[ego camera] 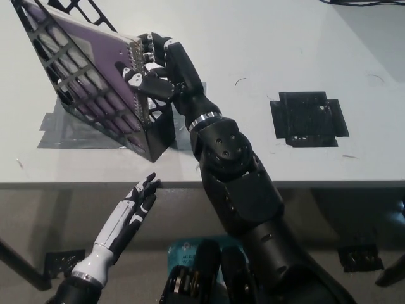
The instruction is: A shelf with a book inside it is placed on the center of the desk infront of the robot. The robot uses its right hand to grab the book, take it out and hand it to a person.
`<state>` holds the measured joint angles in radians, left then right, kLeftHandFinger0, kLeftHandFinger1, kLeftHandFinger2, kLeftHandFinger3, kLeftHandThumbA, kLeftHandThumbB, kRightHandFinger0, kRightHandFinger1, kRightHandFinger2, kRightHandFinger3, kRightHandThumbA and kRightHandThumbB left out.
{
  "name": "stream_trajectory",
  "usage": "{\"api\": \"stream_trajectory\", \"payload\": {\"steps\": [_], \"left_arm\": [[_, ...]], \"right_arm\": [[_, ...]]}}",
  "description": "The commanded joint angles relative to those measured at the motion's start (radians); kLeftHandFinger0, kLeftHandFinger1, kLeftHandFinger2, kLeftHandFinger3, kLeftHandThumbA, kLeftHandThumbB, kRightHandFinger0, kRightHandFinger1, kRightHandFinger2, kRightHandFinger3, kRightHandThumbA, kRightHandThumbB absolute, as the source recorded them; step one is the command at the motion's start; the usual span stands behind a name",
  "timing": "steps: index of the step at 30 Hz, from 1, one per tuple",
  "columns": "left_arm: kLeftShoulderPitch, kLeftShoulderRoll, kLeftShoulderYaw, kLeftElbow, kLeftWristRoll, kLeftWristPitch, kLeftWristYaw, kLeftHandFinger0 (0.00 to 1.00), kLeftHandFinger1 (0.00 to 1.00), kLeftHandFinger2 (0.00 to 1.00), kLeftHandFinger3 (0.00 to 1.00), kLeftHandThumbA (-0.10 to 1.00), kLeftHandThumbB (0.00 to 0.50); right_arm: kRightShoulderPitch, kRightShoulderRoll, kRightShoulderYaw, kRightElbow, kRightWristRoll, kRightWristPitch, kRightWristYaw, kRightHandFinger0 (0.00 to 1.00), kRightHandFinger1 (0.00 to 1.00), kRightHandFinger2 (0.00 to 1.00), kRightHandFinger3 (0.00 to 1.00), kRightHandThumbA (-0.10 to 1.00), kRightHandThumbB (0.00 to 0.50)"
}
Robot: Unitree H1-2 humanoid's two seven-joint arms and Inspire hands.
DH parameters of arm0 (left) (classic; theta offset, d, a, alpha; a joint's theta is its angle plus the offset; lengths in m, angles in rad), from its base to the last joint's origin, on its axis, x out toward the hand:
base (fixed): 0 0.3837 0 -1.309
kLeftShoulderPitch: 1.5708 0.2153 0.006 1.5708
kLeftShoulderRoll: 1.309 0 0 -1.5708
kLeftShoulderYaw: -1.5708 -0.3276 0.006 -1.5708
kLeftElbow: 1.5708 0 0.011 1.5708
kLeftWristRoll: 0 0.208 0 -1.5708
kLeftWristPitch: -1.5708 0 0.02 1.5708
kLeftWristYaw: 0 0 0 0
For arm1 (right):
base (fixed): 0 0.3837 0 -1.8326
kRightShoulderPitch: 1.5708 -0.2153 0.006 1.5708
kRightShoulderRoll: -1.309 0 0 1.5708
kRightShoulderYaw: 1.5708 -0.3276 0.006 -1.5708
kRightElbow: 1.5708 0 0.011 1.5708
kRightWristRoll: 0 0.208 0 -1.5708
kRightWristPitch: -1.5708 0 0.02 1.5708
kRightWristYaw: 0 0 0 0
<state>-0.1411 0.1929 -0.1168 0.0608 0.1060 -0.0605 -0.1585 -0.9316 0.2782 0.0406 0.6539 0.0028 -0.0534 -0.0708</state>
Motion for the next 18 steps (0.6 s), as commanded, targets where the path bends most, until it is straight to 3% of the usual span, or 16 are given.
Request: {"api": "stream_trajectory", "payload": {"steps": [1, 3, 5, 7, 9, 12, 14, 18], "left_arm": [[-0.025, 0.010, -0.005, -0.020, 0.004, -0.002, -0.015, 1.00, 1.00, 1.00, 1.00, 0.96, 0.369], [-0.026, 0.012, -0.008, -0.020, 0.014, -0.005, -0.013, 1.00, 1.00, 1.00, 1.00, 0.97, 0.370], [-0.028, 0.017, -0.011, -0.017, 0.025, -0.015, -0.012, 1.00, 1.00, 1.00, 1.00, 0.99, 0.367], [-0.028, 0.019, -0.012, -0.015, 0.021, -0.019, -0.015, 1.00, 1.00, 1.00, 1.00, 0.98, 0.364], [-0.027, 0.015, -0.011, -0.012, 0.011, -0.023, -0.017, 1.00, 1.00, 1.00, 1.00, 0.96, 0.370], [-0.027, 0.013, -0.011, -0.012, 0.011, -0.022, -0.016, 1.00, 1.00, 1.00, 1.00, 0.97, 0.369], [-0.027, 0.014, -0.013, -0.014, 0.015, -0.021, -0.015, 1.00, 1.00, 1.00, 1.00, 0.97, 0.357], [-0.028, 0.014, -0.017, -0.009, 0.026, -0.033, -0.011, 1.00, 1.00, 1.00, 1.00, 0.99, 0.348]], "right_arm": [[-0.064, 0.049, -0.065, -0.091, 0.113, -0.053, -0.002, 0.00, 0.21, 0.48, 0.47, -0.10, 0.123], [-0.072, 0.059, -0.086, -0.120, 0.150, -0.051, 0.020, 0.00, 0.24, 0.53, 0.52, -0.10, 0.108], [-0.094, 0.072, -0.107, -0.194, 0.167, -0.003, 0.004, 0.00, 0.24, 0.59, 0.67, -0.10, 0.090], [-0.111, 0.083, -0.129, -0.234, 0.203, 0.014, 0.003, 0.00, 0.26, 0.62, 0.73, -0.10, 0.118], [-0.129, 0.095, -0.155, -0.273, 0.248, 0.033, -0.001, 0.00, 0.19, 0.57, 0.67, -0.10, 0.110], [-0.153, 0.101, -0.172, -0.328, 0.269, 0.071, -0.025, 0.00, 0.08, 0.48, 0.64, -0.10, 0.109], [-0.167, 0.098, -0.178, -0.360, 0.258, 0.091, -0.040, 0.00, 0.00, 0.33, 0.56, -0.10, 0.107], [-0.196, 0.092, -0.197, -0.405, 0.254, 0.098, -0.072, 0.00, 0.00, 0.22, 0.45, -0.10, 0.092]]}}
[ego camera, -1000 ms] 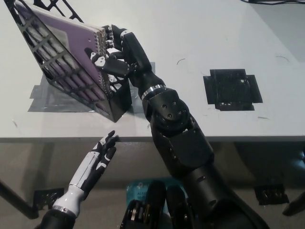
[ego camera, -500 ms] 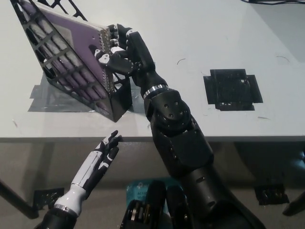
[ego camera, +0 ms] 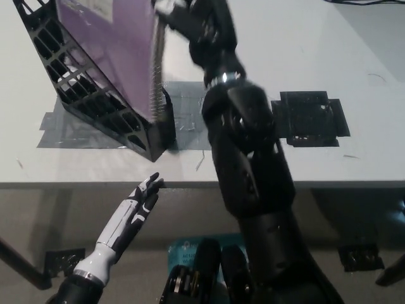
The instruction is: A shelf with a book inside it is placed on the center of the desk infront of the robot. The robot uses its right hand to grab the book, take it out and hand it to a person.
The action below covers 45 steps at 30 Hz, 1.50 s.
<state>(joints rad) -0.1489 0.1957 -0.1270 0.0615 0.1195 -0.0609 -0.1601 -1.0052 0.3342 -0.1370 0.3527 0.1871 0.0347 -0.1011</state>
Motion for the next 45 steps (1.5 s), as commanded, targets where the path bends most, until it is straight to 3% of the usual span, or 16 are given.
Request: {"api": "stream_trajectory", "payload": {"steps": [1, 2, 4, 5, 6, 9, 10, 11, 12, 13, 14, 20, 28, 32, 37, 45], "left_arm": [[-0.020, 0.011, -0.007, -0.008, 0.013, -0.033, -0.009, 1.00, 1.00, 1.00, 1.00, 0.99, 0.350], [-0.020, 0.011, -0.007, -0.008, 0.013, -0.033, -0.009, 1.00, 1.00, 1.00, 1.00, 0.99, 0.350], [-0.020, 0.010, -0.007, -0.004, 0.011, -0.037, -0.008, 1.00, 1.00, 1.00, 1.00, 0.99, 0.347], [-0.020, 0.010, -0.007, -0.003, 0.011, -0.038, -0.008, 1.00, 1.00, 1.00, 1.00, 0.99, 0.347], [-0.020, 0.010, -0.007, -0.006, 0.013, -0.035, -0.007, 1.00, 1.00, 1.00, 1.00, 0.99, 0.351], [-0.008, 0.007, -0.011, -0.013, 0.020, -0.031, -0.003, 1.00, 1.00, 1.00, 1.00, 1.00, 0.359], [-0.006, 0.007, -0.011, -0.014, 0.021, -0.030, -0.003, 1.00, 1.00, 1.00, 1.00, 1.00, 0.359], [-0.003, 0.007, -0.010, -0.016, 0.015, -0.028, -0.005, 1.00, 1.00, 1.00, 1.00, 0.99, 0.356], [-0.003, 0.007, -0.009, -0.016, 0.011, -0.027, -0.007, 1.00, 1.00, 1.00, 1.00, 0.99, 0.356], [0.000, 0.007, -0.008, -0.015, 0.005, -0.030, -0.009, 1.00, 1.00, 1.00, 1.00, 0.98, 0.355], [0.004, 0.008, -0.007, -0.012, -0.001, -0.038, -0.012, 1.00, 1.00, 1.00, 1.00, 0.98, 0.364], [0.011, 0.012, -0.010, -0.018, 0.019, -0.039, -0.004, 1.00, 1.00, 1.00, 1.00, 1.00, 0.381], [0.024, 0.007, -0.005, -0.026, 0.024, -0.027, 0.005, 1.00, 1.00, 1.00, 1.00, 1.00, 0.372], [0.030, 0.012, -0.005, -0.030, 0.037, -0.034, 0.011, 1.00, 1.00, 1.00, 1.00, 1.00, 0.361], [0.027, 0.008, 0.000, -0.029, 0.025, -0.026, 0.007, 1.00, 1.00, 1.00, 1.00, 1.00, 0.357], [0.047, 0.002, -0.007, -0.035, 0.033, -0.035, 0.010, 1.00, 1.00, 1.00, 1.00, 1.00, 0.349]], "right_arm": [[-0.133, 0.039, -0.033, -0.116, 0.088, 0.006, -0.051, 0.00, 0.00, 0.20, 0.46, -0.10, 0.083], [-0.133, 0.039, -0.033, -0.116, 0.088, 0.006, -0.051, 0.00, 0.00, 0.20, 0.46, -0.10, 0.083], [-0.150, 0.042, -0.059, -0.134, 0.120, 0.006, -0.067, 0.00, 0.02, 0.37, 0.65, -0.10, 0.047], [-0.151, 0.042, -0.060, -0.135, 0.121, 0.008, -0.069, 0.00, 0.02, 0.37, 0.65, -0.10, 0.047], [-0.153, 0.039, -0.066, -0.140, 0.121, 0.004, -0.075, 0.00, 0.03, 0.44, 0.68, -0.10, 0.068], [-0.158, 0.033, -0.100, -0.164, 0.149, -0.005, -0.103, 0.00, 0.06, 0.53, 0.53, -0.10, 0.081], [-0.159, 0.031, -0.108, -0.166, 0.158, -0.009, -0.106, 0.00, 0.06, 0.53, 0.53, -0.10, 0.081], [-0.162, 0.015, -0.132, -0.169, 0.184, -0.007, -0.112, 0.00, 0.10, 0.59, 0.52, -0.10, 0.062], [-0.163, 0.008, -0.141, -0.170, 0.193, -0.003, -0.115, 0.00, 0.13, 0.63, 0.58, -0.10, 0.057], [-0.164, 0.001, -0.154, -0.174, 0.202, 0.007, -0.125, 0.00, 0.13, 0.64, 0.60, -0.10, 0.046], [-0.165, -0.018, -0.183, -0.178, 0.224, 0.023, -0.142, 0.00, 0.13, 0.60, 0.71, -0.10, 0.019], [-0.153, -0.065, -0.263, -0.199, 0.299, 0.078, -0.180, 0.00, 0.15, 0.62, 0.96, -0.10, 0.000], [-0.146, -0.106, -0.409, -0.173, 0.474, 0.087, -0.238, 0.00, 0.27, 0.69, 1.00, -0.10, 0.011], [-0.152, -0.141, -0.499, -0.128, 0.573, 0.095, -0.264, 0.00, 0.20, 0.63, 1.00, -0.10, 0.014], [-0.129, -0.161, -0.525, -0.051, 0.570, 0.098, -0.258, 0.00, 0.11, 0.57, 1.00, -0.10, 0.000], [-0.067, -0.135, -0.528, 0.148, 0.574, 0.025, -0.220, 0.00, 0.12, 0.59, 1.00, -0.10, 0.012]]}}
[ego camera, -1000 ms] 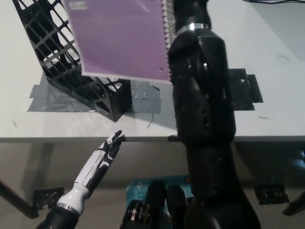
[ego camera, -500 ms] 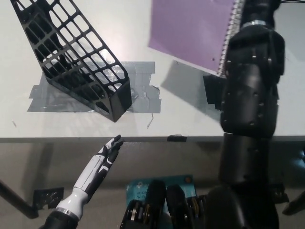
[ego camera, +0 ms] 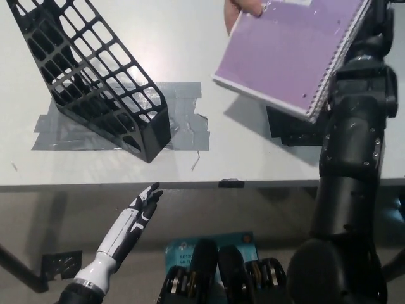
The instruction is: A shelf with a book inside it is placed on the center of the desk infront of the robot. The robot uses its right hand to grab the book, take it out and hand it to a person.
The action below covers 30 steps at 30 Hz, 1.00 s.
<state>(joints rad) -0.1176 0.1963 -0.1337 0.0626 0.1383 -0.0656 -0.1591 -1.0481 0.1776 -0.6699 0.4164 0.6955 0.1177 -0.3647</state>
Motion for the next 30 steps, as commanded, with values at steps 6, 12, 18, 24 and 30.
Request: {"api": "stream_trajectory", "payload": {"steps": [6, 12, 18, 24, 30], "left_arm": [[0.014, 0.004, 0.001, -0.042, 0.009, -0.020, 0.002, 1.00, 1.00, 1.00, 1.00, 1.00, 0.360], [0.012, 0.004, -0.001, -0.040, 0.018, -0.028, 0.005, 1.00, 1.00, 1.00, 1.00, 1.00, 0.344], [0.016, 0.005, 0.002, -0.041, 0.012, -0.025, 0.003, 1.00, 1.00, 1.00, 1.00, 1.00, 0.354], [0.010, 0.006, 0.000, -0.037, 0.019, -0.028, 0.006, 1.00, 1.00, 1.00, 1.00, 1.00, 0.350], [0.005, 0.006, -0.001, -0.043, 0.019, -0.021, 0.003, 1.00, 1.00, 1.00, 1.00, 1.00, 0.351]], "right_arm": [[-0.030, 0.017, -0.007, 0.216, 0.077, -0.121, 0.053, 0.00, 0.03, 0.56, 1.00, -0.10, 0.019], [-0.006, 0.007, 0.041, 0.268, 0.044, -0.121, 0.101, 0.00, 0.05, 0.54, 0.93, -0.10, 0.047], [0.103, -0.063, 0.258, 0.244, 0.005, -0.016, 0.479, 1.00, 1.00, 1.00, 1.00, 0.81, 0.433], [0.142, -0.084, 0.288, 0.133, 0.055, 0.008, 0.508, 1.00, 1.00, 1.00, 1.00, 0.87, 0.460], [0.204, -0.109, 0.328, -0.076, 0.093, 0.061, 0.495, 1.00, 1.00, 1.00, 1.00, 0.90, 0.480]]}}
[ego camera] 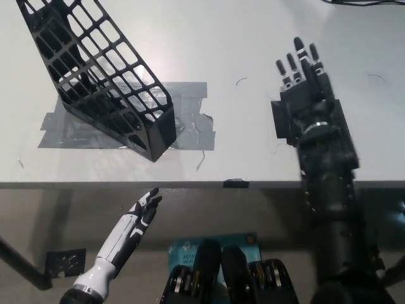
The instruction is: A shelf with a book inside it is placed on the center of the desk infront of the robot. The robot uses its right hand to grab the book, take it out and hand it to a person.
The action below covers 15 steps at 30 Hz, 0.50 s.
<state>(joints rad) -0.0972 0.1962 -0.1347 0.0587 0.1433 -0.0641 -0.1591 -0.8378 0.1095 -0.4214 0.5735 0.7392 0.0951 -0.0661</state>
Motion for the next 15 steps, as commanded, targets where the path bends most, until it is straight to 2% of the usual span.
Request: {"api": "stream_trajectory", "payload": {"steps": [1, 5, 6, 11, 15], "left_arm": [[-0.015, 0.005, 0.000, -0.040, 0.012, -0.022, 0.003, 1.00, 1.00, 1.00, 1.00, 1.00, 0.351], [-0.021, 0.004, 0.002, -0.045, 0.007, -0.011, 0.001, 1.00, 1.00, 1.00, 1.00, 1.00, 0.356], [-0.024, 0.004, 0.002, -0.044, 0.009, -0.013, 0.001, 1.00, 1.00, 1.00, 1.00, 1.00, 0.354], [-0.019, 0.009, 0.004, -0.040, 0.006, -0.020, 0.000, 1.00, 1.00, 1.00, 1.00, 1.00, 0.360], [-0.012, 0.008, 0.002, -0.039, 0.007, -0.020, 0.000, 1.00, 1.00, 1.00, 1.00, 1.00, 0.349]], "right_arm": [[0.022, -0.046, 0.098, -0.320, 0.055, 0.106, 0.184, 1.00, 1.00, 1.00, 1.00, 0.91, 0.488], [0.129, -0.082, 0.177, -0.576, 0.034, 0.146, 0.189, 1.00, 1.00, 1.00, 1.00, 0.99, 0.487], [0.160, -0.091, 0.198, -0.645, 0.022, 0.153, 0.185, 1.00, 1.00, 1.00, 1.00, 1.00, 0.477], [0.404, -0.151, 0.312, -1.085, -0.051, 0.188, 0.165, 1.00, 1.00, 1.00, 1.00, 1.00, 0.498], [0.576, -0.180, 0.372, -1.249, -0.107, 0.146, 0.215, 1.00, 1.00, 1.00, 1.00, 1.00, 0.499]]}}
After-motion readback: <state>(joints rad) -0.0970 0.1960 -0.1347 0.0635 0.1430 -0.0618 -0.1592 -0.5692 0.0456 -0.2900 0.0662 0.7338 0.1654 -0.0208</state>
